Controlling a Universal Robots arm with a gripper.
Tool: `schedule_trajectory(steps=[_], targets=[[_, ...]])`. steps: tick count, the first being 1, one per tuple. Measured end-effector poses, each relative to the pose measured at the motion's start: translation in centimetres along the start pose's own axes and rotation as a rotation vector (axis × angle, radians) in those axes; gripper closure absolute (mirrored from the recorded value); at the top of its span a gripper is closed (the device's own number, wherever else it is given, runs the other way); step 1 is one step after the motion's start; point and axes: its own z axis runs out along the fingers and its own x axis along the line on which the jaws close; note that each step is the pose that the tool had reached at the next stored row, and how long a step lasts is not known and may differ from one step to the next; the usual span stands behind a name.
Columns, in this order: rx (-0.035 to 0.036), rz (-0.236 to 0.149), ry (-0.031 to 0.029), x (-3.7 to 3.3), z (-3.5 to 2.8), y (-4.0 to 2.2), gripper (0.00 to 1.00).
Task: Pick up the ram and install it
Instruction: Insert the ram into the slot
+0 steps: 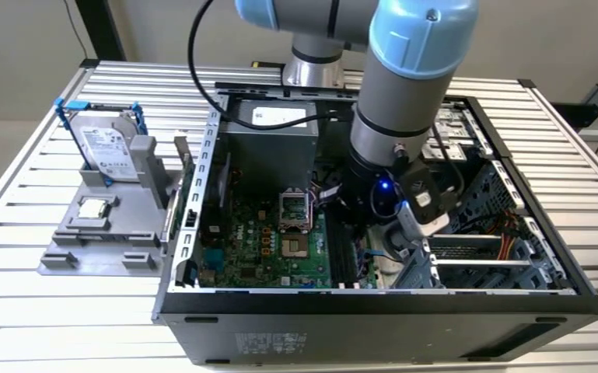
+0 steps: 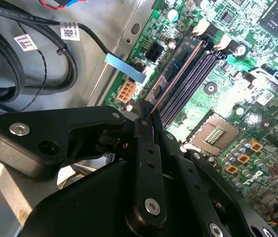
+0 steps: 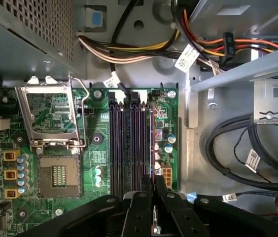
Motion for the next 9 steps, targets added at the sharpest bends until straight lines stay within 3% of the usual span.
schedule_trajectory(steps=[9], targets=[[0.0001, -0.003, 0.0000, 0.07, 0.20, 0.00, 1.00]])
